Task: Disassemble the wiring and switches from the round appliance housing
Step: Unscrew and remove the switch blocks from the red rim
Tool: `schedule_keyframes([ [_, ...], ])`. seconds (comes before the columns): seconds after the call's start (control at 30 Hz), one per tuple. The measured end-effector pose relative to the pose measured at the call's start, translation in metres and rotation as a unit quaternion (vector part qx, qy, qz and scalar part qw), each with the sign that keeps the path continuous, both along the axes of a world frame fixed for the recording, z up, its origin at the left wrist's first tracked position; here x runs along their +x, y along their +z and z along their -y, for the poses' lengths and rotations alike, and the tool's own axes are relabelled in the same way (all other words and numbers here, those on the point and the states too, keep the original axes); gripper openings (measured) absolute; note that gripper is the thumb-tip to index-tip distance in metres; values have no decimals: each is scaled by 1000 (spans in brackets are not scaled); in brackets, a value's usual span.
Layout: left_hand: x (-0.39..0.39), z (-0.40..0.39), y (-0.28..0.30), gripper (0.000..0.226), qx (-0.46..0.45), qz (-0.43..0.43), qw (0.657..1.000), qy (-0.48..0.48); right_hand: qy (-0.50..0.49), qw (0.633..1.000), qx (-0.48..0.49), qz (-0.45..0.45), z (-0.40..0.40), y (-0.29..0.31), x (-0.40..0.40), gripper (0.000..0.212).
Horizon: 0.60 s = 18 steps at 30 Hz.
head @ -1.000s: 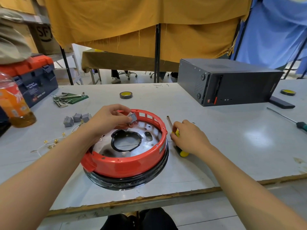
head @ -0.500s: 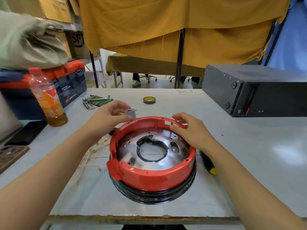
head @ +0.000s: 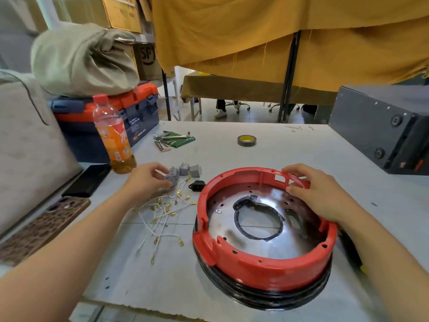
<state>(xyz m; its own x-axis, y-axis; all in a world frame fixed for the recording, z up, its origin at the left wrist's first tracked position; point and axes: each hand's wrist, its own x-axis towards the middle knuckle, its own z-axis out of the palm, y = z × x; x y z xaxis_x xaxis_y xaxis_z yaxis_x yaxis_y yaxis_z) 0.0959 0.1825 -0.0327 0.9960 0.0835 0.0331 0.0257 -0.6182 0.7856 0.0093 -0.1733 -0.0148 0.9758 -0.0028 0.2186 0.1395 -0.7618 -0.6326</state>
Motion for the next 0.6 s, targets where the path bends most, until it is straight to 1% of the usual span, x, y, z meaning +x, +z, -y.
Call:
schedule_keyframes([
  [0.17,12,0,-2,14,-16,-42,998,34,3,1000,5,1,1,-1,0,35],
  [0.33,18,-6,1,14,-81,-94,992,36,-3,1000,16,-2,0,0,-1,35],
  [0.47,19,-2,-1,10,-126,-90,987,39,-2,1000,7,-5,-1,1,-2,35],
  [0.6,22,7,-6,10,-133,-71,989,15,-3,1000,10,-6,-3,3,-4,35],
])
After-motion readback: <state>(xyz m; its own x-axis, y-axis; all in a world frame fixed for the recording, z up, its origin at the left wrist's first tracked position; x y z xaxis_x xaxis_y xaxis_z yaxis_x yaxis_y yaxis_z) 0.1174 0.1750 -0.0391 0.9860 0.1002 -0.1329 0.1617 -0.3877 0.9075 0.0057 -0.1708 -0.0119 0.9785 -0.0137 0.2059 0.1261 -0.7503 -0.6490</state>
